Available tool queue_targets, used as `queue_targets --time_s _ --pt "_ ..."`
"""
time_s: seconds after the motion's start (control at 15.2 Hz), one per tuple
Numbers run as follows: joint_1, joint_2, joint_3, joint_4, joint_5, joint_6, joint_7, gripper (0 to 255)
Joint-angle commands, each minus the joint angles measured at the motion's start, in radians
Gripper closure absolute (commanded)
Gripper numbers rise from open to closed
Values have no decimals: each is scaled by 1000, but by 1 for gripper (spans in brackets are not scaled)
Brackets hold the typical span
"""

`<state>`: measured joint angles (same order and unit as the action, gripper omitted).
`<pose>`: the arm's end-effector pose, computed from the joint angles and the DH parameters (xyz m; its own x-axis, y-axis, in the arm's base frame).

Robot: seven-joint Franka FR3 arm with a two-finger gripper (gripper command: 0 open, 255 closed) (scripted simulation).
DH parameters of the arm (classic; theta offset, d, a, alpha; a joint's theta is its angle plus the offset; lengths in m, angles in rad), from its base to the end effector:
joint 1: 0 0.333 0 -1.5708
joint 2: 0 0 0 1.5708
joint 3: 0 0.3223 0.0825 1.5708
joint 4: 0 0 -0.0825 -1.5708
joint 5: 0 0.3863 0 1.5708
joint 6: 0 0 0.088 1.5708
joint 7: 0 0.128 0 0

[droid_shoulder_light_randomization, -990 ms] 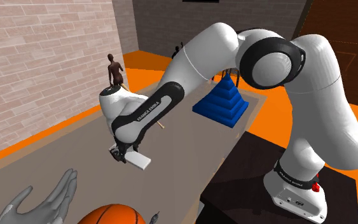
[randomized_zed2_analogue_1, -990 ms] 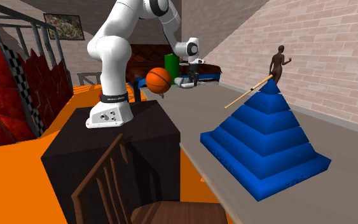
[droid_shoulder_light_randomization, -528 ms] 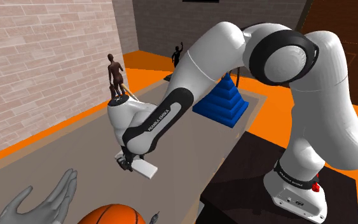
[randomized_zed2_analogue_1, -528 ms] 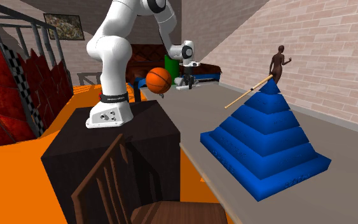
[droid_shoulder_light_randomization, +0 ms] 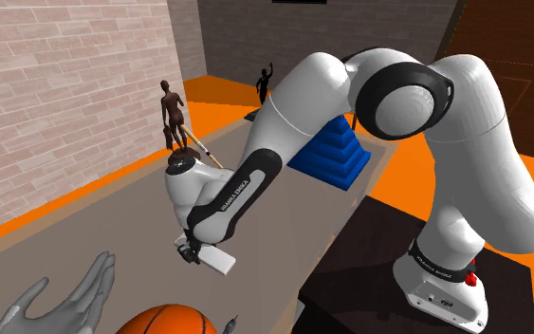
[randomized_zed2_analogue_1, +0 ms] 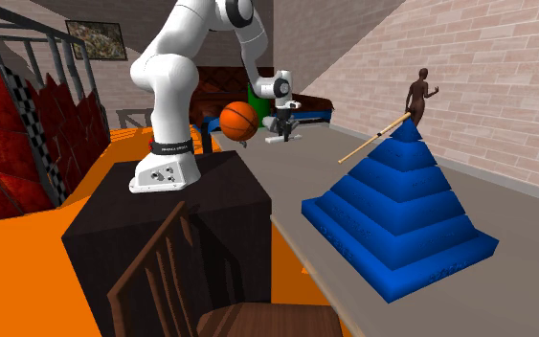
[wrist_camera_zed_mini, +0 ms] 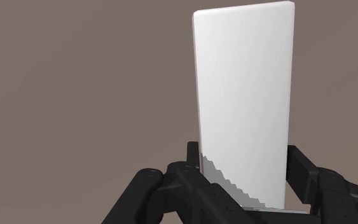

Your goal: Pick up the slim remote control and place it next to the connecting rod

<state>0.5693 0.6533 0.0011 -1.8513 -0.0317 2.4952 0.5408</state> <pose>0.5424 0.3477 0.1485 0.9985 0.0548 0.0011 0.0547 -0.9983 0.0205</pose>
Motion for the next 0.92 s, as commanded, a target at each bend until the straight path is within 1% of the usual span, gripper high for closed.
queue_targets --time_s 0.0,0.33,0.79,0.86 --pt "1 21 0 4 0 18 1 255" --pt "1 72 -1 19 -1 54 2 255" --pt "1 72 -1 19 -1 54 2 255" --pt "1 72 -1 19 -1 54 2 0"
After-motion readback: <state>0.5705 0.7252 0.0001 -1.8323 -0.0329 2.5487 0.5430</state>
